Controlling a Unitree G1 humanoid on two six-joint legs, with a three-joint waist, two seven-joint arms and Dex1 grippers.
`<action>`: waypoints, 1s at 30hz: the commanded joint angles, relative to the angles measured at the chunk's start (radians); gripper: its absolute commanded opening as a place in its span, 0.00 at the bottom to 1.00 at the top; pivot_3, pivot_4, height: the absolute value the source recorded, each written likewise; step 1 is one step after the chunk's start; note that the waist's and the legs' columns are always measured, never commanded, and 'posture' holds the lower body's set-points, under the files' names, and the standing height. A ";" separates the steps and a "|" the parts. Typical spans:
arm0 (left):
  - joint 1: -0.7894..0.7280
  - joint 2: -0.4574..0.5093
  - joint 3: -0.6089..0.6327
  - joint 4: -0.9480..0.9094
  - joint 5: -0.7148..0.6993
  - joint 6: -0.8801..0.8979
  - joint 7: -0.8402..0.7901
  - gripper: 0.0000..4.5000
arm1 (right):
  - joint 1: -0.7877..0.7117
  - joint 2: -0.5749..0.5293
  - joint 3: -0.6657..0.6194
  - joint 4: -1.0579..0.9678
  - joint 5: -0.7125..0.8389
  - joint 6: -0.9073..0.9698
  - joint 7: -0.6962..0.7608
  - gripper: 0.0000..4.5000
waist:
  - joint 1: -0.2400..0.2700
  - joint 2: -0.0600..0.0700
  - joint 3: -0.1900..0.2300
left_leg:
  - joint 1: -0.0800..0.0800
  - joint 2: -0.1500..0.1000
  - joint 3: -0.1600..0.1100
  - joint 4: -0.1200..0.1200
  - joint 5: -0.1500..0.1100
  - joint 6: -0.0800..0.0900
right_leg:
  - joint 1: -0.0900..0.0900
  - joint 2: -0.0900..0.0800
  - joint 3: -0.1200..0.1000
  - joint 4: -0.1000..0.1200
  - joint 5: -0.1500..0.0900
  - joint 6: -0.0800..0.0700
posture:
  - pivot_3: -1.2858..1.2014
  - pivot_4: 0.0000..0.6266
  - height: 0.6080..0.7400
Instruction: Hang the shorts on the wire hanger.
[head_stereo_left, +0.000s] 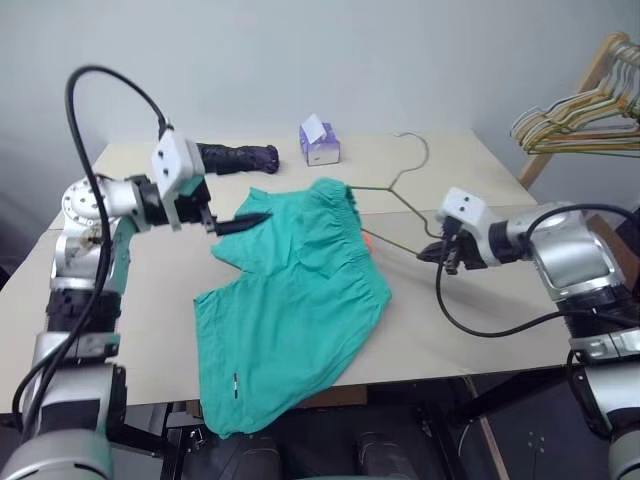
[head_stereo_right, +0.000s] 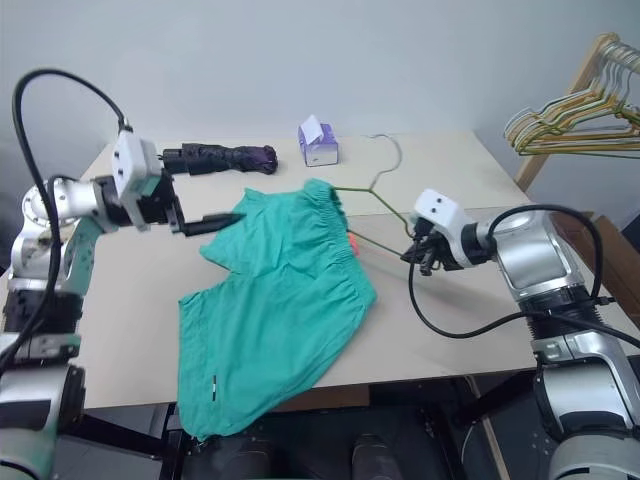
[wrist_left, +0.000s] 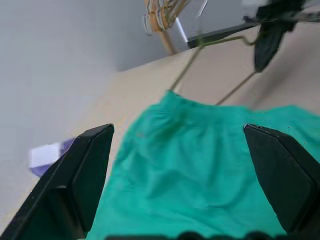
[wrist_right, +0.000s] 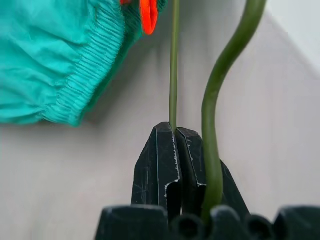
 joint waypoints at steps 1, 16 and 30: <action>-0.117 -0.007 -0.038 0.162 0.058 -0.178 -0.102 1.00 | -0.013 -0.006 -0.003 -0.148 -0.017 -0.003 -0.030 0.00 | -0.012 0.000 0.000 | 0.000 0.000 0.000 0.000 0.000 0.000 | 0.000 0.000 0.000 0.000 0.000 0.000 | 0.48 0.00 1.00; -0.399 -0.103 -0.251 0.694 0.372 -0.521 -0.251 1.00 | -0.043 -0.042 -0.005 -0.340 0.076 0.039 0.057 0.00 | -0.070 0.000 0.000 | -0.006 0.000 -0.003 0.001 0.000 0.000 | -0.005 0.000 -0.002 0.001 0.000 0.000 | 0.47 0.00 1.00; -0.401 -0.135 -0.176 0.746 0.328 -0.482 -0.364 0.18 | -0.038 -0.080 -0.036 -0.380 0.163 0.098 0.061 0.00 | -0.124 0.000 0.000 | -0.013 0.000 -0.006 0.001 0.000 0.000 | -0.013 0.000 -0.002 0.004 0.000 0.000 | 0.45 0.00 1.00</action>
